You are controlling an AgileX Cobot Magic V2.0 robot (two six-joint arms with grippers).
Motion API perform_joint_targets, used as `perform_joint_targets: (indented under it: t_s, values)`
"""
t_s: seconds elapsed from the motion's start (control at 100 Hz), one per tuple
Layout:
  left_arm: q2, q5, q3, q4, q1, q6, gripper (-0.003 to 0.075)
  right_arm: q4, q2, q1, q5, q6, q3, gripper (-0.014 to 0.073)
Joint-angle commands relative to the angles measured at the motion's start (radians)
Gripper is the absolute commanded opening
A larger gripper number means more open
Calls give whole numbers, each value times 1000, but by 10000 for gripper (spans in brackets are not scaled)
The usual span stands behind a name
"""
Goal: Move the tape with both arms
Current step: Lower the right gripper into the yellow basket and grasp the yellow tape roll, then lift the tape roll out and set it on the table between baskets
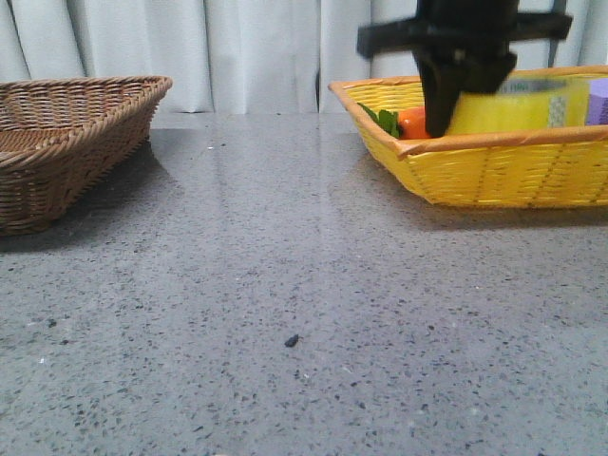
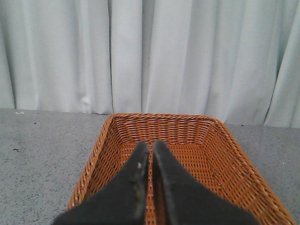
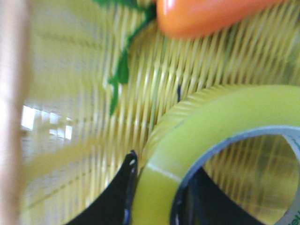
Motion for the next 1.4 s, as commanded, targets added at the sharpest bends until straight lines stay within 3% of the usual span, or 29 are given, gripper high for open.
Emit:
perform_joint_targets:
  t_s: [0.0,0.23,0.52,1.1,1.19,1.39]
  values:
    - [11,-80,-35,-3,2,-10,-21,-25,-59,6,55,-39,-144,-74]
    - [11,-80,-35,-3,2,-10,-21,58,-59,132,99,-75,-385,-74]
    - [11,-80,-35,-3,2,-10,-21,70,16,337,57,-75,-398,-74]
    - [11,-80,-35,-3,2,-10,-20,70,254,352,29,-75,-398,-73]
    - [11,-80,-35,-3,2,-10,-20,72,254,352,23,-75,-400,-19]
    - [11,-86,-35,-3,2,-10,-19,73,252,352,23,-75,-400,212]
